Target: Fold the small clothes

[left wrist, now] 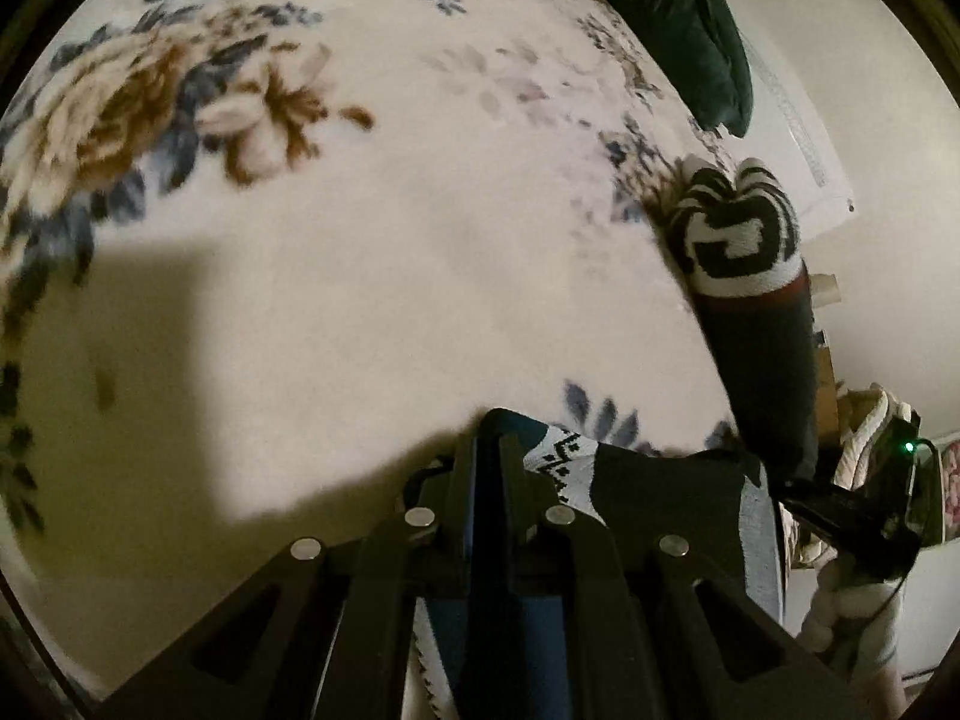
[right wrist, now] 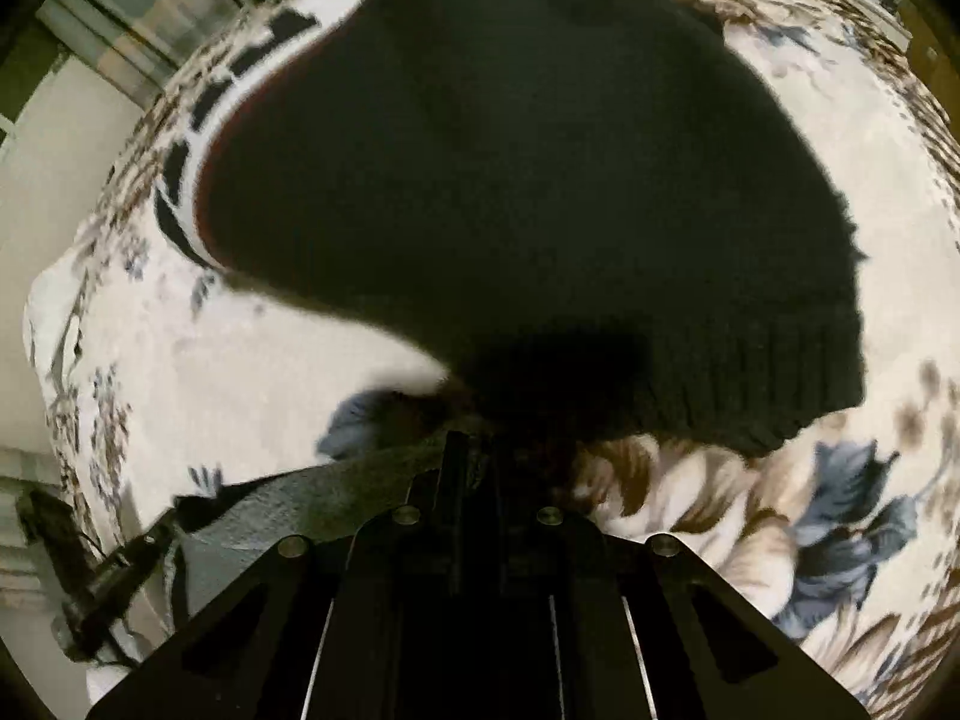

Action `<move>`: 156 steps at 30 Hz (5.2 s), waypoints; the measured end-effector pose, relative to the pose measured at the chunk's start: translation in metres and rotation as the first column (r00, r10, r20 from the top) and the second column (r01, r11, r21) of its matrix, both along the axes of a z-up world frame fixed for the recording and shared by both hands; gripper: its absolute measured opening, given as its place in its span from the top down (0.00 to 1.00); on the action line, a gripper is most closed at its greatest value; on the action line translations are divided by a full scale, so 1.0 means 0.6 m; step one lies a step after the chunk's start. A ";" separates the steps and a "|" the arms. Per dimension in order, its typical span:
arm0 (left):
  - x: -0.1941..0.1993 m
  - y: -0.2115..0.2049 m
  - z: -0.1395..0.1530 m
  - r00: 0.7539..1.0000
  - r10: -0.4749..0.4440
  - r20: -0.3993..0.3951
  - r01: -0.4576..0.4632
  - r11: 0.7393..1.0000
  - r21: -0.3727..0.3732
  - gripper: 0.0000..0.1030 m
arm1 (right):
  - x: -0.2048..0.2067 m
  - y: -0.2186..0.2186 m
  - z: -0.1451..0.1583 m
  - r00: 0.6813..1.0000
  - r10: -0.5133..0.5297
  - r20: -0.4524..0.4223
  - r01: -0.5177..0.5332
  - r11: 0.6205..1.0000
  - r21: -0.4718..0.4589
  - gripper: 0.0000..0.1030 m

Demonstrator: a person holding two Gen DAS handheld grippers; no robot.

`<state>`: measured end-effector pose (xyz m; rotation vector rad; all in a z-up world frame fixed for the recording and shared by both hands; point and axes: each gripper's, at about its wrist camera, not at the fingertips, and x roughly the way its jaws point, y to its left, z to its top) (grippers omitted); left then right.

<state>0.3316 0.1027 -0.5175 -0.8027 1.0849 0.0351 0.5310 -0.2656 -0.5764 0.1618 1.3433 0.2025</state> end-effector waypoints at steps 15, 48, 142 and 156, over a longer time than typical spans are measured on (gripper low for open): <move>-0.037 -0.026 0.023 0.999 0.043 -0.003 -0.043 0.987 -0.153 0.54 | -0.039 -0.107 0.018 0.995 -0.006 -0.102 0.039 0.944 0.327 0.37; -0.053 0.016 0.014 0.990 0.138 -0.016 -0.139 0.984 -0.114 0.90 | 0.019 0.049 -0.003 0.977 0.195 -0.082 -0.182 0.974 0.138 0.76; 0.406 -0.280 0.329 0.823 -0.568 -0.006 0.478 0.688 0.545 0.12 | 0.059 -0.137 0.325 0.886 -0.362 0.289 0.435 0.864 -0.253 0.00; 0.243 -0.277 0.480 0.841 -0.539 0.037 0.409 0.681 0.608 0.12 | -0.139 -0.079 0.499 0.840 -0.351 0.413 0.482 0.833 -0.272 0.00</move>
